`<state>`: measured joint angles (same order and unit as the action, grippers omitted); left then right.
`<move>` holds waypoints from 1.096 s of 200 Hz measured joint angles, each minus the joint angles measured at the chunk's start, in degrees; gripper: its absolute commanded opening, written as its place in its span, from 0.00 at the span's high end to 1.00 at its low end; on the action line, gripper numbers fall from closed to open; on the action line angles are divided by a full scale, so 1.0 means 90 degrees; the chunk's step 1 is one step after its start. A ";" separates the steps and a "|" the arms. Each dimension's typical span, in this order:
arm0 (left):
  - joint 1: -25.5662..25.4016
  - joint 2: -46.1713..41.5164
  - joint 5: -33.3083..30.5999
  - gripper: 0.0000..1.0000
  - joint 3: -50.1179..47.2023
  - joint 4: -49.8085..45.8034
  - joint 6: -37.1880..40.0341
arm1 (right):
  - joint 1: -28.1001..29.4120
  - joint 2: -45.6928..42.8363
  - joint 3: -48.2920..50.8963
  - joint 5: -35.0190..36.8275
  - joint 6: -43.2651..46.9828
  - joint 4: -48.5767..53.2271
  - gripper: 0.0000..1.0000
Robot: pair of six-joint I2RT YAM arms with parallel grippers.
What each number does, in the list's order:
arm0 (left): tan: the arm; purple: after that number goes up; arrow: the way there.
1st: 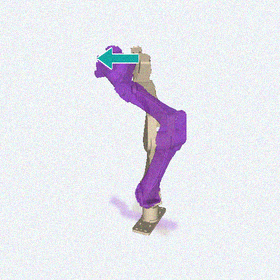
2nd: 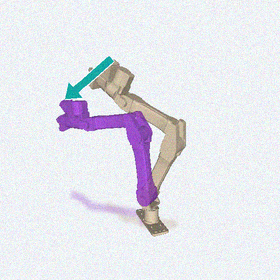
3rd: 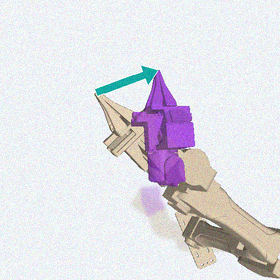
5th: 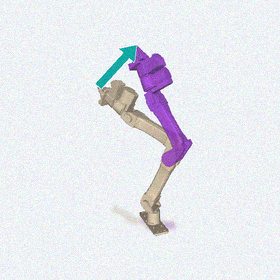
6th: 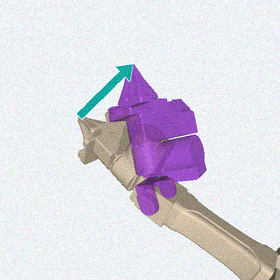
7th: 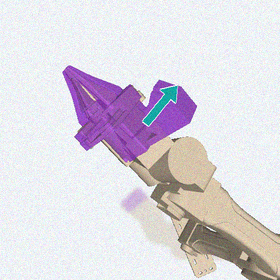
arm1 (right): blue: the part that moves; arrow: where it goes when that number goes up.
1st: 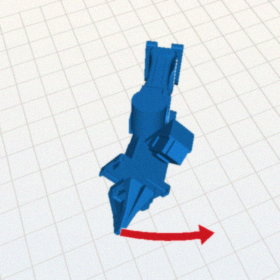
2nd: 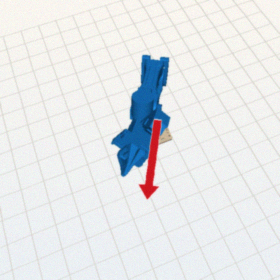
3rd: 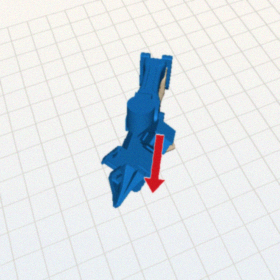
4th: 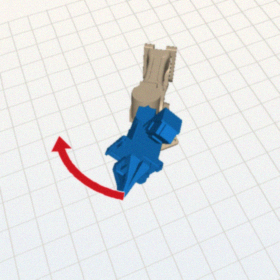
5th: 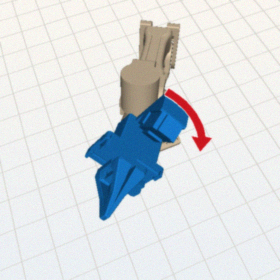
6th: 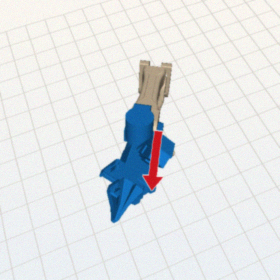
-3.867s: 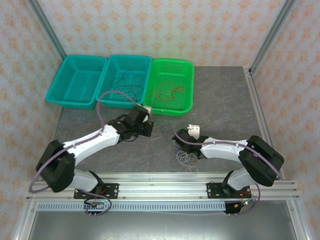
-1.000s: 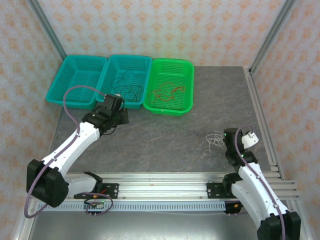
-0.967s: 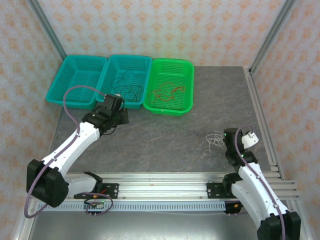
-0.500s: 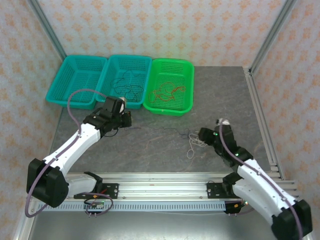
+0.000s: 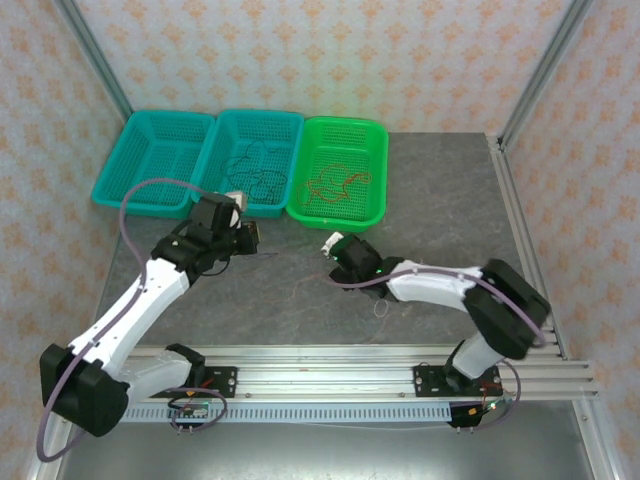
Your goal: Untangle the cables
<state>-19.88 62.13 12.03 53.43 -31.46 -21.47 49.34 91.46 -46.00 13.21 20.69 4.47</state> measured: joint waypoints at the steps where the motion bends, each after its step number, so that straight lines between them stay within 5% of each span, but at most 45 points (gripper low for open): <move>1: 0.0000 -0.0012 0.0000 1.00 0.0002 -0.0005 0.0000 | 0.0000 0.0053 -0.0017 0.0053 0.0000 -0.0002 0.36; 25: 0.0000 -0.0607 -0.0005 1.00 0.0027 -0.0061 0.0231 | -0.0032 0.0712 -0.0270 0.0816 0.0211 0.0012 0.59; 71: 0.0000 -0.2368 -0.1044 1.00 -0.0170 -0.0046 0.0544 | -0.0226 0.0763 -0.0381 0.1685 -0.0117 0.0180 0.67; 108: 0.0000 -0.2715 -0.2055 1.00 -0.0250 -0.0141 0.0563 | -0.0894 -0.0107 0.0024 0.1651 -0.0510 0.0262 1.00; 155: 0.0002 -0.1987 -0.2463 1.00 -0.0474 -0.0454 0.0571 | -0.1258 -0.1132 0.0517 0.1027 -0.0748 0.0323 1.00; 192: -0.0109 -0.1530 -0.1178 0.95 -0.1287 0.0321 0.0612 | -0.1282 -0.2312 0.0678 -0.0459 -0.0729 0.0180 1.00; 219: -0.0801 -0.1022 -0.0675 0.83 -0.1668 0.0835 0.0561 | -0.1280 -0.2871 0.0682 -0.1564 -0.0731 -0.0107 1.00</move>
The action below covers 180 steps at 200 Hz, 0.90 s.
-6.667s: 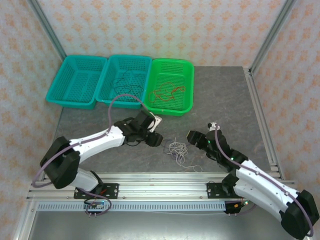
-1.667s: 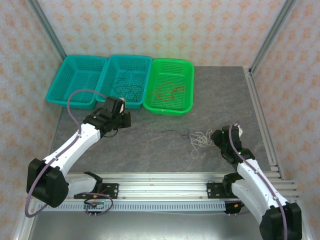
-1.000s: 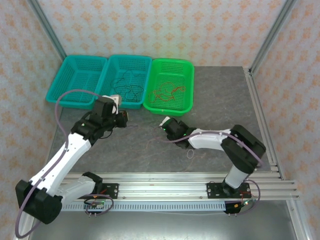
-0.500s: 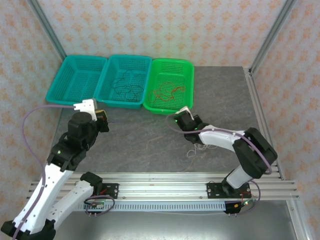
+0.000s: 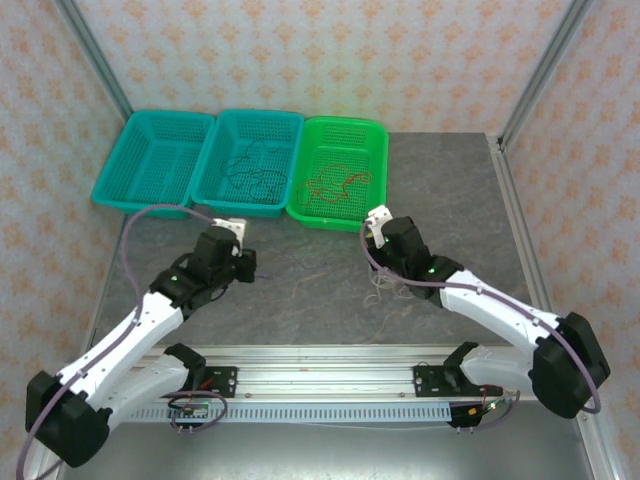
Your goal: Untangle the cables
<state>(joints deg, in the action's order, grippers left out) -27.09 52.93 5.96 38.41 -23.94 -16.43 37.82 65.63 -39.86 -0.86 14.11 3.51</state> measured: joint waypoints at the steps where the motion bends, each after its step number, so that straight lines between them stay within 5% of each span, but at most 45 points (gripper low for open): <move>1: -0.0029 0.0022 0.0010 0.82 0.0000 0.0010 0.0002 | 0.0000 -0.0015 -0.0002 -0.0068 -0.0005 -0.0007 1.00; 45: -0.1134 0.0877 0.0495 0.44 0.0019 0.0935 -0.0017 | 0.0000 -0.0049 -0.0058 -0.0971 -0.0109 -0.0066 1.00; 130: -0.2120 0.1503 0.1800 0.37 0.1418 0.2276 0.0044 | 0.0000 -0.0015 -0.0068 -0.1015 -0.0352 -0.0066 1.00; 180: -0.3009 0.2353 0.1583 0.32 0.1838 0.2888 -0.0753 | 0.0000 0.0053 -0.0068 -0.0838 -0.0500 -0.0066 1.00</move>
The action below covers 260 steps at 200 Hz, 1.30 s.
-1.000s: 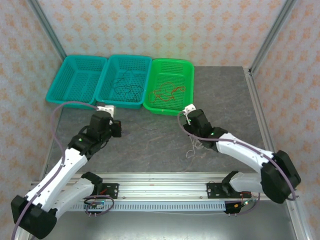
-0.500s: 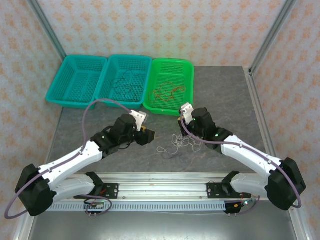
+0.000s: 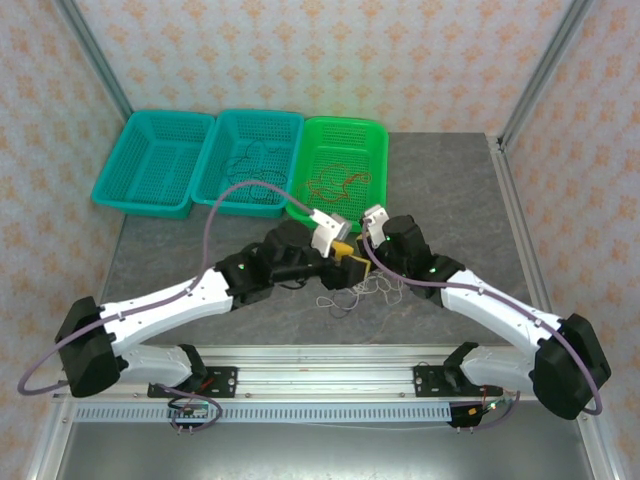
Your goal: Untangle the cables
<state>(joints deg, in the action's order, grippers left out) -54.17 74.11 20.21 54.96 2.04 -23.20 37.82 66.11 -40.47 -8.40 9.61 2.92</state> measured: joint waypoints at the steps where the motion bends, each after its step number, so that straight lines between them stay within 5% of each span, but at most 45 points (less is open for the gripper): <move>1: -0.0010 0.0012 -0.0007 0.32 0.0002 0.0010 -0.0012 | 0.0000 0.0002 0.0000 0.0000 0.0000 0.0002 1.00; 35: -0.0304 0.0381 -0.0401 0.35 0.0112 0.0204 -0.0274 | -0.0049 0.0078 0.0000 0.0100 -0.0070 0.0029 1.00; 116: -0.0461 0.0797 -0.2130 1.00 0.0474 -0.0223 0.0046 | -0.0155 0.0078 0.0000 0.0505 -0.0289 0.0049 1.00; 137: -0.0483 0.0777 -0.2212 1.00 0.0476 -0.0214 0.0083 | -0.0153 0.0075 0.0002 0.0636 -0.0403 0.0044 0.99; 197: 0.0289 -0.0636 -0.2803 1.00 -0.0233 -0.0206 -0.0333 | -0.0153 0.0044 0.0447 0.1996 -0.1180 0.0104 0.69; 260: 0.1287 -0.2385 -0.2982 1.00 -0.0461 -0.0862 -0.0486 | -0.1241 -0.0107 0.0653 0.2807 -0.2691 0.0661 0.68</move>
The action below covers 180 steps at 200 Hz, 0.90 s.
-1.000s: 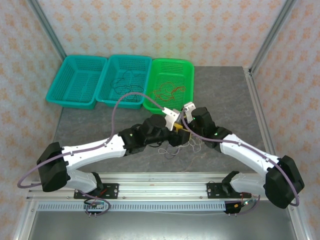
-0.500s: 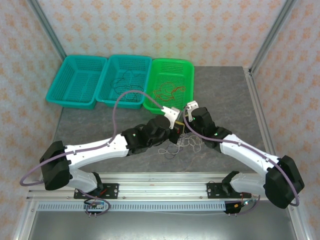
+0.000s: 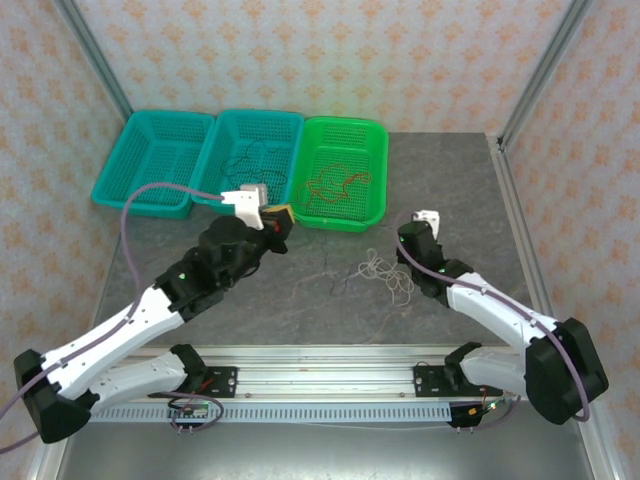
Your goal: Untangle the cables
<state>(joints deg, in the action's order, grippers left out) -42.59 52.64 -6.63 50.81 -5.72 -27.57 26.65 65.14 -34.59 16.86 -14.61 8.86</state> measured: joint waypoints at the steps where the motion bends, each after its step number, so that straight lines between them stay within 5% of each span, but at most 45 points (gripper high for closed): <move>1: 0.0012 -0.0024 -0.0007 1.00 0.0000 -0.0032 0.0002 | -0.0015 0.0000 0.0000 0.0005 -0.0015 0.0010 0.68; 38: 0.0449 -0.0520 -0.0245 1.00 0.0002 -0.0670 -0.0005 | -0.0823 -0.0129 0.0211 0.0097 -0.1234 0.0374 0.39; 68: 0.0743 -0.0580 -0.0148 1.00 0.0134 -0.0896 -0.0002 | -0.1273 -0.0345 0.0585 -0.0267 -0.1683 0.0406 0.34; 89: 0.0763 -0.0163 0.0206 1.00 0.0733 -0.0986 0.0024 | -0.1239 -0.0629 0.0843 -0.1413 -0.1353 -0.0090 0.31; 136: 0.0763 0.0469 0.0559 1.00 0.1685 -0.1001 0.0119 | 0.0413 -0.0988 0.0806 -0.3133 0.0148 -0.1583 0.23; 180: 0.0763 0.0622 0.0712 1.00 0.1899 -0.1078 0.0117 | 0.1117 0.0471 0.0648 -0.3670 0.0495 -0.2620 0.23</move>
<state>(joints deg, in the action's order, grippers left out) -35.73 58.24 -0.23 67.90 -15.42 -26.52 36.71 69.38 -28.75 -16.16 -10.15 -14.72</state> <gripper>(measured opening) 0.044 0.772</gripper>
